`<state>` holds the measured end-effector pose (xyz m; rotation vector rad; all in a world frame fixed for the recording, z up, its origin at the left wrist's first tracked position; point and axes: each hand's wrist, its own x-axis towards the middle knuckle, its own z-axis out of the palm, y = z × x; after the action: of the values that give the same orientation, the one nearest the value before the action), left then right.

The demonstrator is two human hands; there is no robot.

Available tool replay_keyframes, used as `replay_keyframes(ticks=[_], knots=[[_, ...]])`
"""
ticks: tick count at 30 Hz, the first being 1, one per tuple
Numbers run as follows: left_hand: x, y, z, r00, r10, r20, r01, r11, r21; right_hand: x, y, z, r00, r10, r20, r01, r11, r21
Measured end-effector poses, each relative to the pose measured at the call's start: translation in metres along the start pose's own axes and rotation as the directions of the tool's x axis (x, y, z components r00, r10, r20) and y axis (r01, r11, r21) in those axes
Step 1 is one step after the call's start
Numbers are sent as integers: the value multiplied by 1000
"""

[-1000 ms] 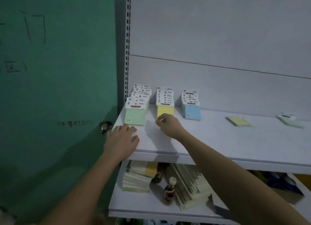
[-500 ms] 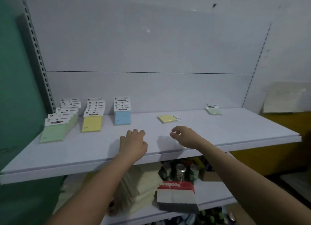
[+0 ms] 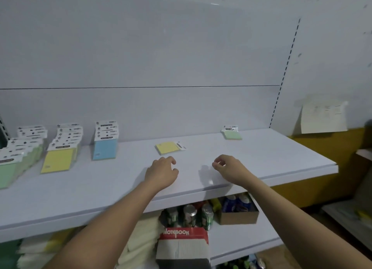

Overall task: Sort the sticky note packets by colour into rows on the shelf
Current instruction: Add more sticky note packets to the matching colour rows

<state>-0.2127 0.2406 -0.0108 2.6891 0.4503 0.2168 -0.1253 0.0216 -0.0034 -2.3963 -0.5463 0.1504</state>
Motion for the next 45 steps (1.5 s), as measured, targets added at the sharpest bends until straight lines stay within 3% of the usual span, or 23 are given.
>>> replay_keyframes(ticks=[5,11,15,18,22,26,30,33,35,41,45], knots=[[73,-15,-9,999,-47,-18,48,998,31,60,12,2,998,61,9,-61,996,-62],[168,-21,-8,980,-128,153,95,974,205,156,51,-25,974,196,-118,-213,963,-165],[204,-7,2,957,-184,222,144,972,185,201,82,-32,901,288,-323,-325,943,-65],[222,11,10,939,-215,270,158,963,216,225,104,-38,849,399,-346,-431,902,-19],[243,45,23,967,-145,210,147,989,7,262,115,-54,862,461,-210,-489,865,-110],[251,79,40,969,-140,206,193,944,-267,276,123,-57,926,347,-149,-370,914,-166],[254,114,56,966,-157,204,234,864,-445,281,136,-75,973,225,-45,-217,966,139],[247,130,63,960,-267,86,268,780,-565,274,141,-85,986,156,65,-168,848,503],[236,133,61,936,-349,40,290,706,-646,269,141,-84,982,119,147,-186,744,641],[167,111,34,852,-522,-34,294,532,-794,264,108,-65,969,-4,246,-197,586,786],[100,74,5,779,-619,-104,295,507,-810,243,56,-26,938,-110,329,-218,552,805]])
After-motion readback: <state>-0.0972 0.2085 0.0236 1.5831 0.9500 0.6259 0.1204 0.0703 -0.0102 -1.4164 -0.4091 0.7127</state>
